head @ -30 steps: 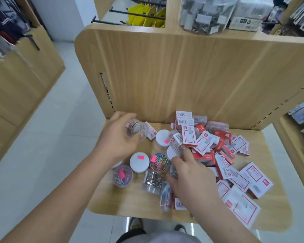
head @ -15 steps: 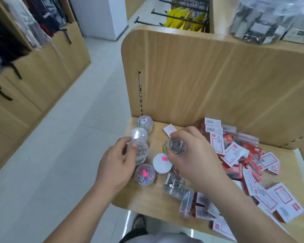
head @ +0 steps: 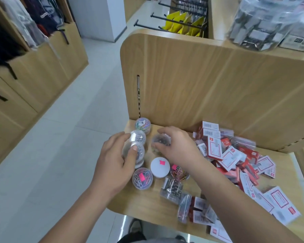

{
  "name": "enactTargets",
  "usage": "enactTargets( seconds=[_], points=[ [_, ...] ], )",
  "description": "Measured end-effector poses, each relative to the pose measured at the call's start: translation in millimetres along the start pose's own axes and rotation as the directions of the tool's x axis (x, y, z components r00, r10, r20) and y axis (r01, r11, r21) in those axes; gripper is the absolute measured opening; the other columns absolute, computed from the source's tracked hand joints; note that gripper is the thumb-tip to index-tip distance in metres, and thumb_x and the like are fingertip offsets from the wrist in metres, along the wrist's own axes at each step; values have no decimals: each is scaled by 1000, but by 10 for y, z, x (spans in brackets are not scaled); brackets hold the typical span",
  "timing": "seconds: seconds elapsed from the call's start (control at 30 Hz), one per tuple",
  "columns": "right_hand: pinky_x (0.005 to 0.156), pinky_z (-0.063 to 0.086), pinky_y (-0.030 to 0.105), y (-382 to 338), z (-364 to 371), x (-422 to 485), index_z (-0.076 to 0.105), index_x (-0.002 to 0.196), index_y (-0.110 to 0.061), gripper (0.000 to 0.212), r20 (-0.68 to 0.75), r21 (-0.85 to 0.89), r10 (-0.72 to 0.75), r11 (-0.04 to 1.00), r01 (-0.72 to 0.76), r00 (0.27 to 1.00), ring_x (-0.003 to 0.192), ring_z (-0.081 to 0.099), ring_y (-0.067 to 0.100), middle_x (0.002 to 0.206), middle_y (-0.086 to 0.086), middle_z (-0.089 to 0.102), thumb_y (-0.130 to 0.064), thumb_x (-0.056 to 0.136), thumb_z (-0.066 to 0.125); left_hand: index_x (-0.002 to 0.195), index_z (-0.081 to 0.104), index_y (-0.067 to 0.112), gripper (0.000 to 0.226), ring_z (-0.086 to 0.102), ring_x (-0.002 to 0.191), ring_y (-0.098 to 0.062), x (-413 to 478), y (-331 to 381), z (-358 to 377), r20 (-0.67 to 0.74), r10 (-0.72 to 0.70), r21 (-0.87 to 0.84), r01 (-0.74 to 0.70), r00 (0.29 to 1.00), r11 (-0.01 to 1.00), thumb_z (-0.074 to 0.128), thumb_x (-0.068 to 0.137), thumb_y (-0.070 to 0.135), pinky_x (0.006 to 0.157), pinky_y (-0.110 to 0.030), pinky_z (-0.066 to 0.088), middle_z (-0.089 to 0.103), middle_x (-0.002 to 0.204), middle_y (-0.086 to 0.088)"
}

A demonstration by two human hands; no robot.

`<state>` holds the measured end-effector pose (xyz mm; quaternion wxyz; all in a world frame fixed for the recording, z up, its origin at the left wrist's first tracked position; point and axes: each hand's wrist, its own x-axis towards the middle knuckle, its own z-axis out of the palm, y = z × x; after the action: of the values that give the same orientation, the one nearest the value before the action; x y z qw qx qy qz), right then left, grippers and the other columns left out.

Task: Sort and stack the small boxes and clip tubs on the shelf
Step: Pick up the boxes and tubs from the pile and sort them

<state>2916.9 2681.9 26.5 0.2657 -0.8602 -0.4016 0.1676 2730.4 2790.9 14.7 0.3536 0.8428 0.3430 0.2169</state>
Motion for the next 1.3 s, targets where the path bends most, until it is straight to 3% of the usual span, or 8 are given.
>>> enactTargets(
  seconds=[0.2,0.37,0.57,0.73,0.87,0.93,1.03,1.3],
  points=[
    [73,51,31,73,-775,-488,74,105,-36,23,-237,-134,37,989,-70,971,97,66,10,98,-18,72,-51,90,66,112,69,20,25,58,113,-23,498,602,164,195,239,240,-282,951,929,61,90,30,89,-34,49,65,119,3],
    [77,56,37,261,-1011,-796,77,96,-30,17,-438,-36,120,988,-150,891,93,68,11,96,-16,75,-44,89,71,111,62,22,34,62,110,-29,999,886,833,513,-1,484,-288,859,827,67,85,44,80,-37,51,63,114,-4],
    [77,57,40,517,-986,-963,76,102,-30,21,-420,-59,131,984,-171,898,99,69,13,100,-13,75,-46,90,69,113,57,21,42,63,107,-31,1065,837,1114,496,-57,608,-300,867,735,72,79,39,76,-38,51,59,112,-5],
    [85,56,42,589,-992,-1028,72,115,-30,27,-393,-16,102,993,-118,914,108,66,11,112,-13,72,-39,91,71,106,59,24,40,56,103,-28,913,1060,761,326,140,450,-284,935,847,72,74,43,73,-34,43,60,104,0],
    [95,53,35,546,-1056,-1031,61,136,-27,50,-345,229,3,970,81,939,118,60,7,125,-14,65,-17,89,76,102,63,32,24,59,89,-6,457,1523,375,253,163,-77,-148,954,986,75,80,31,75,-25,48,68,97,13],
    [94,52,31,466,-1109,-1068,60,137,-27,54,-305,329,-48,932,152,951,122,59,10,127,-17,63,-14,88,78,99,66,21,15,65,79,-3,217,1722,340,438,58,-414,144,897,899,75,88,25,72,-17,51,74,93,7],
    [84,56,26,394,-1196,-1203,71,120,-26,38,-318,476,-24,860,182,948,104,68,11,107,-16,74,-7,88,77,100,62,6,23,73,89,-27,21,1818,387,601,65,-657,446,797,608,61,94,29,82,-39,58,76,95,-16],
    [66,58,26,506,-1453,-1505,77,108,-9,21,-289,770,218,632,91,932,79,73,14,91,5,80,-4,97,61,102,74,7,33,75,86,-35,-120,1984,596,536,61,-638,357,842,683,47,108,24,82,-46,61,77,93,-19]
  ],
)
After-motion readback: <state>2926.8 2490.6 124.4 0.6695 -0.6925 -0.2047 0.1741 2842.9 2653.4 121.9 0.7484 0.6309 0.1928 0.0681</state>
